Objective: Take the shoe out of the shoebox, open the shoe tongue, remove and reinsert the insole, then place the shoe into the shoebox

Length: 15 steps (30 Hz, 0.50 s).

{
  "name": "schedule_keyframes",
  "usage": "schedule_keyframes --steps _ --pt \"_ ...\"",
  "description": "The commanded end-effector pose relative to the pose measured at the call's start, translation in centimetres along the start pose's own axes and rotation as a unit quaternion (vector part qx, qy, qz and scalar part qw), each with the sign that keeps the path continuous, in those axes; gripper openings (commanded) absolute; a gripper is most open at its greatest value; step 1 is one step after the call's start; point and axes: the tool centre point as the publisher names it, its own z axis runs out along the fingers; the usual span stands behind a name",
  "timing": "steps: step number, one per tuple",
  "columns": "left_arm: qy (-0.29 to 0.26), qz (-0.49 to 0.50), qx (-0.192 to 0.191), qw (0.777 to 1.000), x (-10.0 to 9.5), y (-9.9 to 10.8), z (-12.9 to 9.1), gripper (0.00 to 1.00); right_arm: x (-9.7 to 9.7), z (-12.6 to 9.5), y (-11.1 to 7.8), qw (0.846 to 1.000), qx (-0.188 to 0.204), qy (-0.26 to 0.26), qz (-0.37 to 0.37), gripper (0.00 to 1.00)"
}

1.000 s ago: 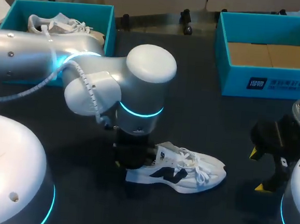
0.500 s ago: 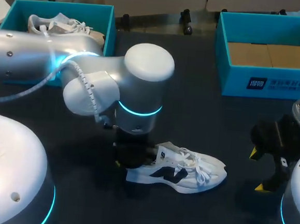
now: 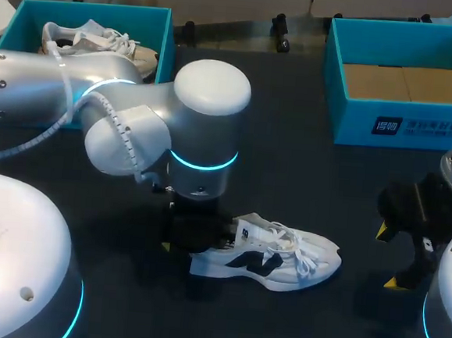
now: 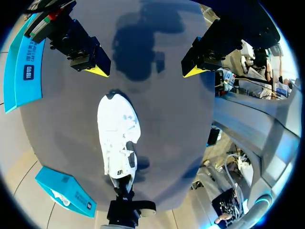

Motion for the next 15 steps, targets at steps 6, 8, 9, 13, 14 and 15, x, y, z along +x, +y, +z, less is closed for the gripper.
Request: schedule_keyframes --steps 6,8,9,13,14,15 --pt "-0.042 0.021 0.008 0.999 1.7 -0.5 -2.9 1.00 0.0 0.1 0.0 1.000 0.000 -0.001 0.000 1.00" --pt "-0.048 0.027 0.016 0.998 1.8 -0.6 -3.6 1.00 0.0 0.1 0.0 1.000 0.000 -0.001 0.000 1.00" --pt "-0.051 0.029 0.019 0.998 1.9 -0.7 -4.0 1.00 0.0 0.1 0.0 1.000 0.000 -0.001 0.000 1.00" --pt "-0.061 0.037 0.025 0.997 2.3 -0.9 -5.4 1.00 0.0 0.1 0.0 1.000 0.000 -0.001 0.000 1.00" --pt "-0.064 0.040 0.029 0.997 2.4 -1.0 -5.8 1.00 0.0 0.1 0.0 1.000 0.000 -0.001 0.000 1.00" --pt "-0.065 0.041 0.030 0.997 2.6 -1.0 -6.1 1.00 0.0 0.1 0.0 1.000 0.000 -0.001 0.000 1.00"
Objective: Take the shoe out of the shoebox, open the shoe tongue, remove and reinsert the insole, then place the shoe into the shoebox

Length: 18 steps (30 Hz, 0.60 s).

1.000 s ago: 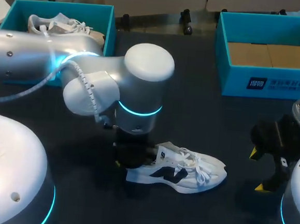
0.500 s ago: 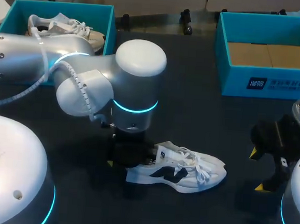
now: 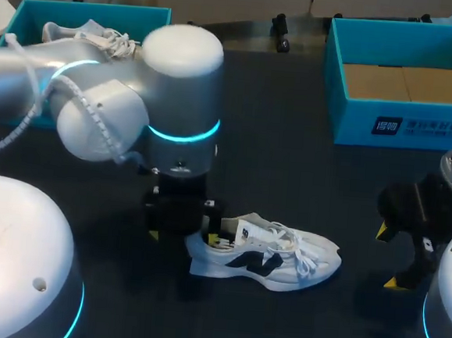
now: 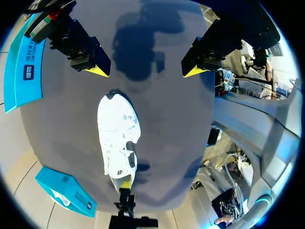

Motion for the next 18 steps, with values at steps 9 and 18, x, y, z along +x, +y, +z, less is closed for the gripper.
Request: schedule_keyframes --steps 9,18 --pt "-0.032 0.008 0.002 0.999 2.7 -1.2 -4.7 1.00 0.0 0.1 0.0 1.000 0.000 -0.001 -0.001 1.00" --pt "-0.039 0.002 0.005 0.999 4.5 -2.2 -7.7 1.00 0.0 0.1 0.0 1.000 0.000 -0.001 -0.001 1.00"
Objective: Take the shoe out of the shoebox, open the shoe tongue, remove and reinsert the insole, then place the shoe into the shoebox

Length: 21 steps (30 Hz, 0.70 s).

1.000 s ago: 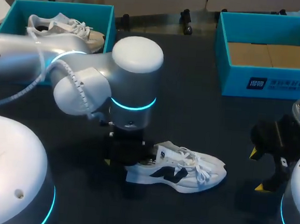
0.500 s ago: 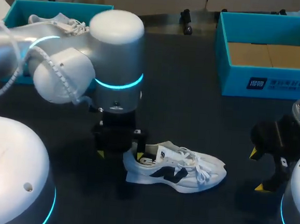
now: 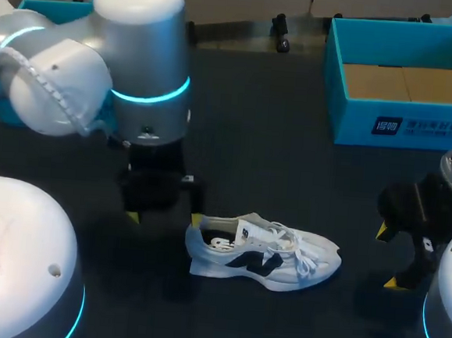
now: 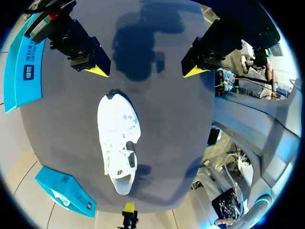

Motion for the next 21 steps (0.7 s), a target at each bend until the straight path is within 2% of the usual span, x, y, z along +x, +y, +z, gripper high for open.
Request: schedule_keyframes --steps 1,6,12,15,19,21 --pt "-0.014 0.002 -0.005 1.000 1.8 -1.0 -1.9 1.00 0.0 0.1 0.0 1.000 0.000 -0.001 0.000 1.00" --pt "-0.025 -0.024 0.011 0.999 2.4 -1.2 -2.6 1.00 0.0 0.1 0.0 1.000 0.000 -0.001 0.000 1.00" --pt "-0.043 -0.105 0.046 0.992 3.0 -0.8 -3.3 1.00 0.0 0.1 0.0 1.000 0.000 -0.001 0.000 1.00" --pt "-0.066 -0.171 0.076 0.980 3.2 -0.4 -3.8 1.00 0.0 0.1 0.0 1.000 0.000 -0.001 0.000 1.00" --pt "-0.089 -0.257 0.151 0.950 3.6 0.6 -4.1 1.00 0.0 0.1 0.0 1.000 0.000 -0.001 0.000 1.00" --pt "-0.089 -0.257 0.151 0.950 3.6 0.6 -4.1 1.00 0.0 0.1 0.0 1.000 0.000 -0.001 0.000 1.00"
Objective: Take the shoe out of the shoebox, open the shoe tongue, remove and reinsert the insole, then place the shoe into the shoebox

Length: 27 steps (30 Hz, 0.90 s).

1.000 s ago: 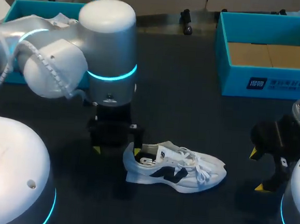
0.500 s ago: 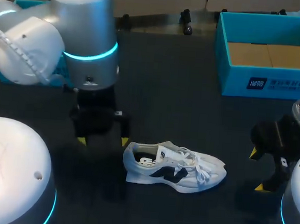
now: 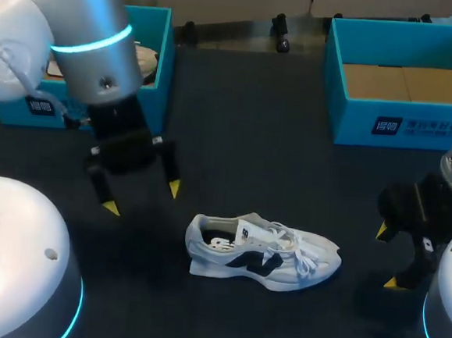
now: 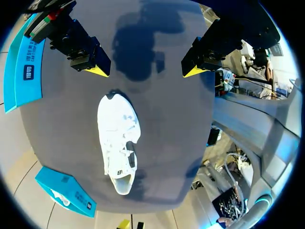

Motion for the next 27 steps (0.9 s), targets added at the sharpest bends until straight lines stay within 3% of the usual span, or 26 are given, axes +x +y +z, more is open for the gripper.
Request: schedule_keyframes --steps 1,14,20,27 --pt "-0.011 -0.061 0.063 0.996 0.0 1.1 0.0 1.00 0.0 0.1 0.0 1.000 0.000 -0.001 0.000 1.00" --pt "-0.011 -0.061 0.063 0.996 0.0 1.1 0.0 1.00 0.0 0.1 0.0 1.000 0.000 -0.001 0.000 1.00" --pt "-0.069 -0.205 0.113 0.970 1.3 3.2 0.4 1.00 0.0 0.1 0.0 1.000 0.000 -0.001 0.000 1.00" --pt "-0.131 -0.281 0.168 0.936 2.7 4.7 1.2 1.00 0.0 0.1 0.0 1.000 0.000 -0.001 0.000 1.00"
